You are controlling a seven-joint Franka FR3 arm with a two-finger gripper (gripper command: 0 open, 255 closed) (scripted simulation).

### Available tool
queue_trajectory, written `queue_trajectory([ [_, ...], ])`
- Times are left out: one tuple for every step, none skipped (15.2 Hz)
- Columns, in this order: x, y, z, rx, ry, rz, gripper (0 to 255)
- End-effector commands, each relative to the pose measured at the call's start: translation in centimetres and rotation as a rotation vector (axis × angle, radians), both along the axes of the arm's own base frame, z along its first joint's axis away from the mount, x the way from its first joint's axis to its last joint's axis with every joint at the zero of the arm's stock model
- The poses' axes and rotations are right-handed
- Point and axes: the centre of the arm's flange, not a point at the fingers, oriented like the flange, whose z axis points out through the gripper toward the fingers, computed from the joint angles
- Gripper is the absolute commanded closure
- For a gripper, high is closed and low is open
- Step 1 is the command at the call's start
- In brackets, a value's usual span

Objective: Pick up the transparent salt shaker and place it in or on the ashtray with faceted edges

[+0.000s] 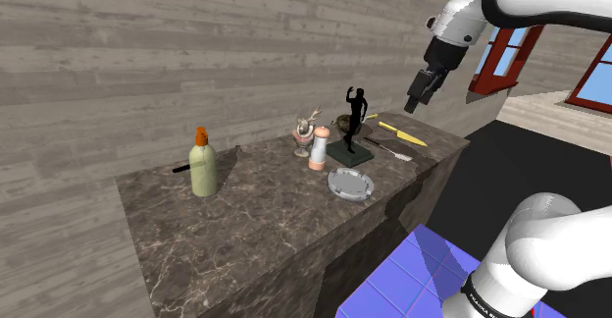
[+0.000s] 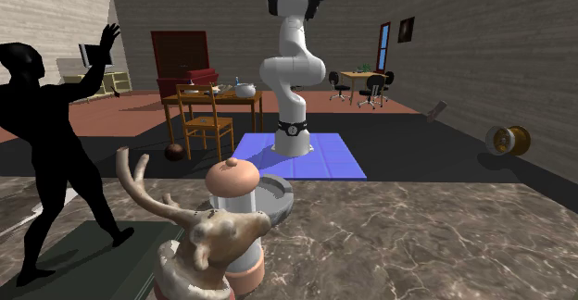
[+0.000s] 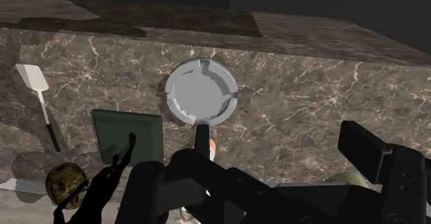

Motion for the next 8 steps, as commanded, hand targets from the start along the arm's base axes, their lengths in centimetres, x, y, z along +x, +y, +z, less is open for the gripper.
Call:
queue_trajectory([
  [0.0, 0.0, 0.0, 0.0, 0.0, 0.0, 0],
  [1.2, -0.2, -0.5, 0.003, 0.003, -0.005, 0],
  [2.5, -0.5, -1.1, 0.006, 0.006, -0.01, 0],
  [3.7, -0.7, -1.6, 0.008, 0.009, -0.014, 0],
  [4.9, -0.9, -2.2, 0.011, 0.012, -0.019, 0],
  [6.1, -1.2, -2.8, 0.014, 0.016, -0.024, 0],
  [7.4, -1.4, -3.3, 0.017, 0.019, -0.029, 0],
  [8.6, -1.7, -3.9, 0.02, 0.022, -0.033, 0],
])
